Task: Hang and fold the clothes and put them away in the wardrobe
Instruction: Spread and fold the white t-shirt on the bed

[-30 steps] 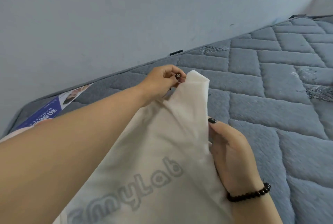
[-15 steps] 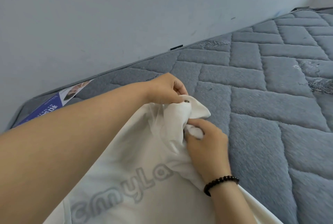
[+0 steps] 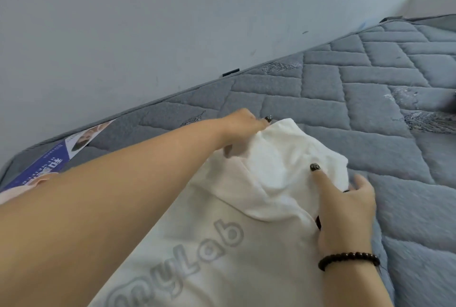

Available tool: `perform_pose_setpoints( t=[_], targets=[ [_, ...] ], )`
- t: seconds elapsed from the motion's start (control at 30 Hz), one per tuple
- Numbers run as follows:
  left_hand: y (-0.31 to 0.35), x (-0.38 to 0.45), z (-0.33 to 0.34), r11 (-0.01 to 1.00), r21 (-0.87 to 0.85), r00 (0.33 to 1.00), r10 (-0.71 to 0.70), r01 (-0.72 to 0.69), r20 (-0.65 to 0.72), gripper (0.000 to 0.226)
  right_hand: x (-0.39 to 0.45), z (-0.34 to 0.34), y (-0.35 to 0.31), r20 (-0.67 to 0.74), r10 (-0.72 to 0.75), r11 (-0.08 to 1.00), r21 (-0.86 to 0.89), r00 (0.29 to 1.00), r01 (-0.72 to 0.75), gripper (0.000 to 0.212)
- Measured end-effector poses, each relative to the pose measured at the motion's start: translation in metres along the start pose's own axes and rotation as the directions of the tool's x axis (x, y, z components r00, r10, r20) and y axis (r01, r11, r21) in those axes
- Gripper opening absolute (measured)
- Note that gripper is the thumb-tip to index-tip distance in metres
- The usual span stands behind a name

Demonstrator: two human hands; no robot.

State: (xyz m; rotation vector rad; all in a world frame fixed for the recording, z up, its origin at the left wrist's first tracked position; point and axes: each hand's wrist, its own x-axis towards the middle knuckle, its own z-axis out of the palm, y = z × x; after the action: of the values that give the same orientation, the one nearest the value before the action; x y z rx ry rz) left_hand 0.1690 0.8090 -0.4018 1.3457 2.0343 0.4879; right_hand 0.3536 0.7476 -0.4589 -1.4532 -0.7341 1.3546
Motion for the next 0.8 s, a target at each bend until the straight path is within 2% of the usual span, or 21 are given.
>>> perform_pose_setpoints(
  t=[0.07,0.1,0.13,0.2,0.27,0.37,0.47,0.57,0.63,0.67,0.73,0.77,0.8],
  targets=[
    [0.000,0.008,0.013,0.993,0.110,0.997,-0.051,0.044,0.066,0.044,0.002,-0.007,-0.003,0.101,0.090,0.979,0.173,0.991,-0.107,0.036],
    [0.000,0.012,0.018,0.991,0.124,0.996,-0.056,0.047,0.074,0.046,0.001,-0.010,-0.006,0.117,0.130,0.956,0.250,0.985,-0.156,0.021],
    [0.000,0.017,0.022,0.992,0.123,0.996,-0.044,0.035,0.074,0.043,0.000,-0.013,-0.008,0.101,0.155,0.936,0.305,0.983,-0.179,0.014],
    [0.004,0.026,0.025,0.991,0.120,0.998,0.050,-0.055,0.045,0.023,0.000,-0.018,-0.012,0.025,0.155,0.918,0.366,0.988,-0.154,0.014],
    [0.016,0.034,0.023,0.976,0.099,0.977,0.202,-0.194,-0.071,0.007,-0.001,-0.020,-0.015,-0.013,0.107,0.912,0.399,0.994,-0.093,0.018],
    [0.038,0.040,0.012,0.941,0.042,0.919,0.337,-0.335,-0.205,0.006,-0.002,-0.020,-0.015,-0.001,0.050,0.926,0.375,0.999,-0.046,0.021],
    [0.046,0.036,0.002,0.923,0.027,0.913,0.384,-0.384,-0.140,0.013,-0.003,-0.019,-0.019,0.008,-0.021,0.908,0.419,1.000,0.015,0.032],
    [0.037,0.024,-0.013,0.930,-0.108,0.936,0.349,-0.351,-0.040,0.016,-0.011,-0.016,-0.028,0.108,-0.144,0.858,0.509,0.984,0.070,0.039],
    [0.025,0.015,-0.029,0.929,-0.250,0.960,0.281,-0.272,0.000,0.023,-0.016,-0.012,-0.028,0.295,-0.249,0.839,0.541,0.922,0.054,0.047],
    [0.018,0.007,-0.037,0.917,-0.321,0.967,0.256,-0.238,0.013,0.026,-0.017,-0.011,-0.026,0.414,-0.281,0.866,0.499,0.866,0.042,0.050],
    [-0.002,-0.012,-0.052,0.911,-0.369,0.975,0.217,-0.185,0.047,0.032,-0.020,-0.008,-0.019,0.655,-0.279,0.936,0.350,0.702,0.046,0.053],
    [-0.016,-0.024,-0.056,0.925,-0.347,0.979,0.189,-0.152,0.075,0.039,-0.021,-0.006,-0.016,0.738,-0.268,0.957,0.280,0.620,0.079,0.055],
    [-0.032,-0.033,-0.060,0.939,-0.325,0.981,0.155,-0.109,0.119,0.047,-0.024,-0.003,-0.014,0.775,-0.264,0.964,0.228,0.575,0.136,0.055]
  ],
)
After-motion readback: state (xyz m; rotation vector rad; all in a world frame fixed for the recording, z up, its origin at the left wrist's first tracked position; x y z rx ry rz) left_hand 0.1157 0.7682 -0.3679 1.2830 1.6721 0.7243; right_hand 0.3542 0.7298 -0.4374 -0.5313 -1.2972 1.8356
